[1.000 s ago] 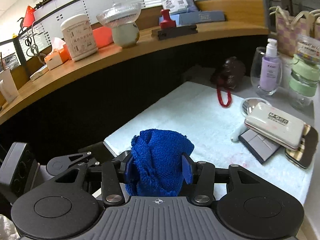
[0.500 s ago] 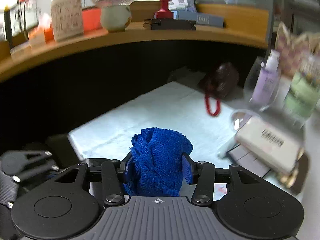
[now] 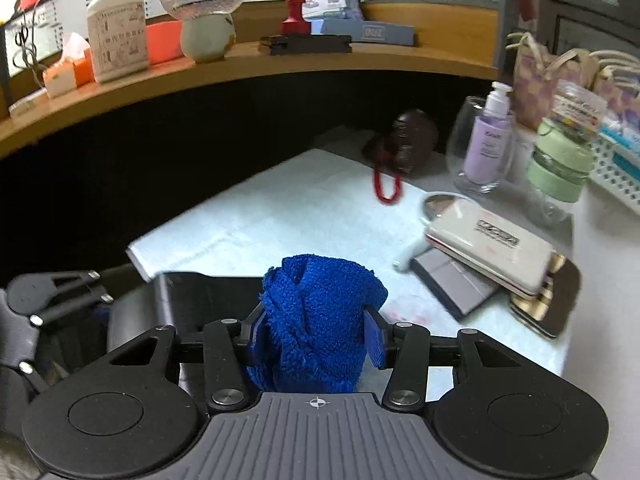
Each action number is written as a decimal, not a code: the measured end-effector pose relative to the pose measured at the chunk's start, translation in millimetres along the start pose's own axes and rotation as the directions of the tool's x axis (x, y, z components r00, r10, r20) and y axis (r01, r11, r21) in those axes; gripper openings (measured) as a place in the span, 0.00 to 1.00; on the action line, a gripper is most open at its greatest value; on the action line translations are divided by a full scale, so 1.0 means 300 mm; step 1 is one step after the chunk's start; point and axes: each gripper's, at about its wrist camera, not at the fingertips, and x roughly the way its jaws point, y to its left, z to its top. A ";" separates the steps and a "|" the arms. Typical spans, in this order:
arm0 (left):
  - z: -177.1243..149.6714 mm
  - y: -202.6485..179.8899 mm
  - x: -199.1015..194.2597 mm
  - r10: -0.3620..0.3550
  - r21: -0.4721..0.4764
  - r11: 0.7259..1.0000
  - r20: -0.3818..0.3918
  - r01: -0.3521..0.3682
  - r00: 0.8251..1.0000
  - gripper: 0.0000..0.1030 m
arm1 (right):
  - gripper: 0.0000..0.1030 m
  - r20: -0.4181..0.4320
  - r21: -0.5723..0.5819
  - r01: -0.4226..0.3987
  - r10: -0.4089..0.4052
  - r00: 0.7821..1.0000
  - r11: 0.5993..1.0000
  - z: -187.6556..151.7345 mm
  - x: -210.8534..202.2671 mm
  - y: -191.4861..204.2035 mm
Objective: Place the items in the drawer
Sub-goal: 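Rub the blue cloth across the calculator's black back with the right tool while the left tool holds it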
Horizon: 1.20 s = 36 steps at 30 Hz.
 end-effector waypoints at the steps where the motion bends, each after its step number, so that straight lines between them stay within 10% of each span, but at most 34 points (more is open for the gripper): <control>1: 0.001 0.001 -0.001 0.001 -0.002 1.000 0.002 -0.001 1.000 0.79 | 0.49 0.000 0.004 0.002 -0.002 1.000 1.000 -0.006 -0.007 -0.003; 36: 0.032 0.027 -0.036 0.034 0.000 0.999 0.057 -0.034 0.998 0.79 | 0.49 0.016 -0.197 -0.199 0.206 0.978 0.960 0.084 -0.194 0.175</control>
